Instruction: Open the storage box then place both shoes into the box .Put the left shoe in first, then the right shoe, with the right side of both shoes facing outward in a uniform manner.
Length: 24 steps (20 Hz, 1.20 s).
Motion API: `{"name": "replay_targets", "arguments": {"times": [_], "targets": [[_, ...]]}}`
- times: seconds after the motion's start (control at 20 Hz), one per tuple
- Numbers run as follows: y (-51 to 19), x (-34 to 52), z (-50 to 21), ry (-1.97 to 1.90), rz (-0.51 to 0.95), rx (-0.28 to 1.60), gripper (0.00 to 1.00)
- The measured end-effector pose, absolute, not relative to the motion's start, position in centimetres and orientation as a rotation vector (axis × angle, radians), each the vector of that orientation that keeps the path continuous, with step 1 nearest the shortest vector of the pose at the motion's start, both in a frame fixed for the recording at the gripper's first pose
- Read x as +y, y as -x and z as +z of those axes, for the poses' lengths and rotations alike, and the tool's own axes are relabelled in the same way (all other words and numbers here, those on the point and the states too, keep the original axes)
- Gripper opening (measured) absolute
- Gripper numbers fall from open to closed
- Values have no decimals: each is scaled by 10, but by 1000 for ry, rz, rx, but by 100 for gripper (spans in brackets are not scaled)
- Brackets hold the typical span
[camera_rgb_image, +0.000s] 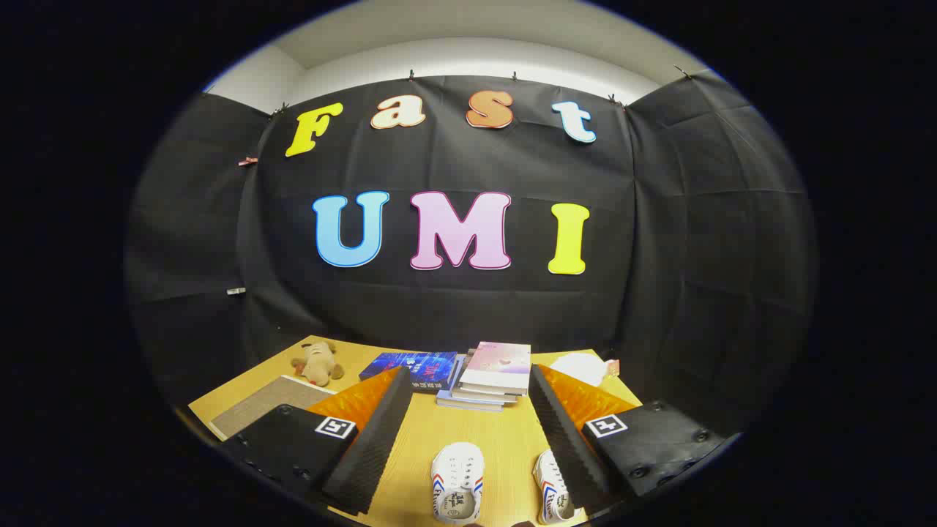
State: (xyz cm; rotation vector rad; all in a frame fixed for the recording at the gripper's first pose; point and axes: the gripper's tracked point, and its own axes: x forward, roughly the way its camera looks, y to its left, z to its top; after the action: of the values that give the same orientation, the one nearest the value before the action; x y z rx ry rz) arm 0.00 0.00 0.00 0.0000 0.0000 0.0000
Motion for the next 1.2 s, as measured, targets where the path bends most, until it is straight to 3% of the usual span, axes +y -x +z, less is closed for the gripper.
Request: {"name": "replay_targets", "arguments": {"times": [0.85,1.2], "targets": [[5,22,-15,3,-39,61,98],[-3,45,-45,-99,75,168,98]]}}
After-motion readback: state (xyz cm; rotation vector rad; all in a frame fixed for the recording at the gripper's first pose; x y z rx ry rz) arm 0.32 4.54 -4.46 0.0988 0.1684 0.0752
